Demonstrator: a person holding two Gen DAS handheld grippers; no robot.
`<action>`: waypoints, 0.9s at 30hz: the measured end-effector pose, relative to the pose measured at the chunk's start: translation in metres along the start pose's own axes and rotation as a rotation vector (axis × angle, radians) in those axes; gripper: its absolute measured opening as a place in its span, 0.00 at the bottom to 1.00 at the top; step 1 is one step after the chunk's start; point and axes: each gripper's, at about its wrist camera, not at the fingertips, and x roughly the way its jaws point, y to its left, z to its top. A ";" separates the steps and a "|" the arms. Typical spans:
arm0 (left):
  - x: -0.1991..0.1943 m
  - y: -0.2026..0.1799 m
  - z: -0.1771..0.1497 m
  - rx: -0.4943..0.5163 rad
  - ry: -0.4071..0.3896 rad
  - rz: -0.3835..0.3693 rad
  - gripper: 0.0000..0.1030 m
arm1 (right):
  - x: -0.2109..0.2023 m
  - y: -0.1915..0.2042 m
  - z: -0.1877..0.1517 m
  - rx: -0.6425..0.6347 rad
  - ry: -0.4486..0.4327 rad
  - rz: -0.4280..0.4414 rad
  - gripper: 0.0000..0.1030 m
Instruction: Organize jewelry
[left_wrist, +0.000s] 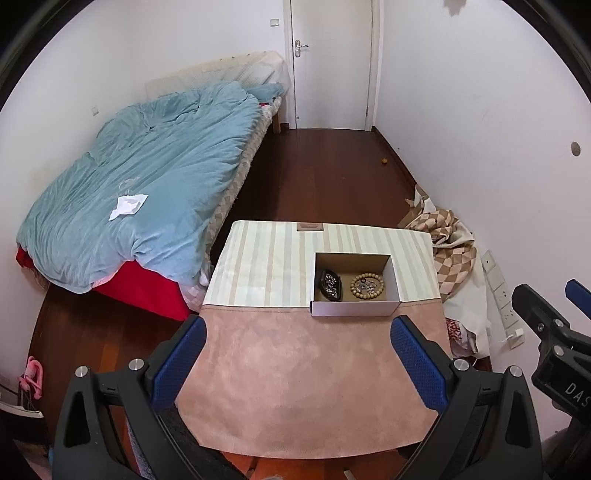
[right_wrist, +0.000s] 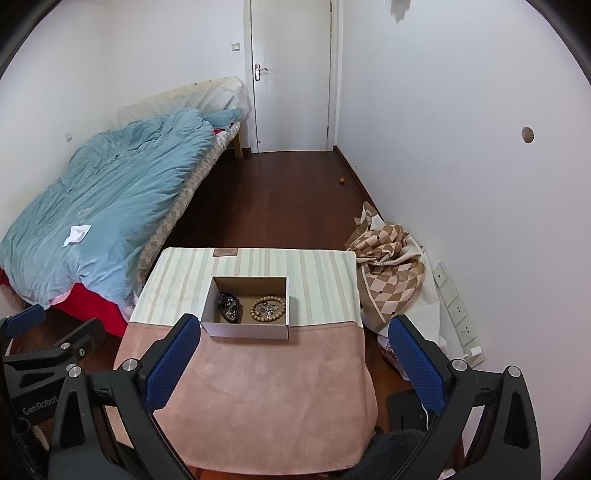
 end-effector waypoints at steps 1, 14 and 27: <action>0.002 0.000 0.002 -0.002 0.004 0.003 0.99 | 0.003 0.001 0.002 -0.002 0.005 0.000 1.00; 0.049 0.000 0.024 -0.007 0.108 0.004 0.99 | 0.064 0.006 0.018 -0.019 0.119 -0.012 1.00; 0.064 -0.002 0.032 -0.001 0.133 0.009 0.99 | 0.079 0.006 0.024 -0.023 0.150 -0.029 1.00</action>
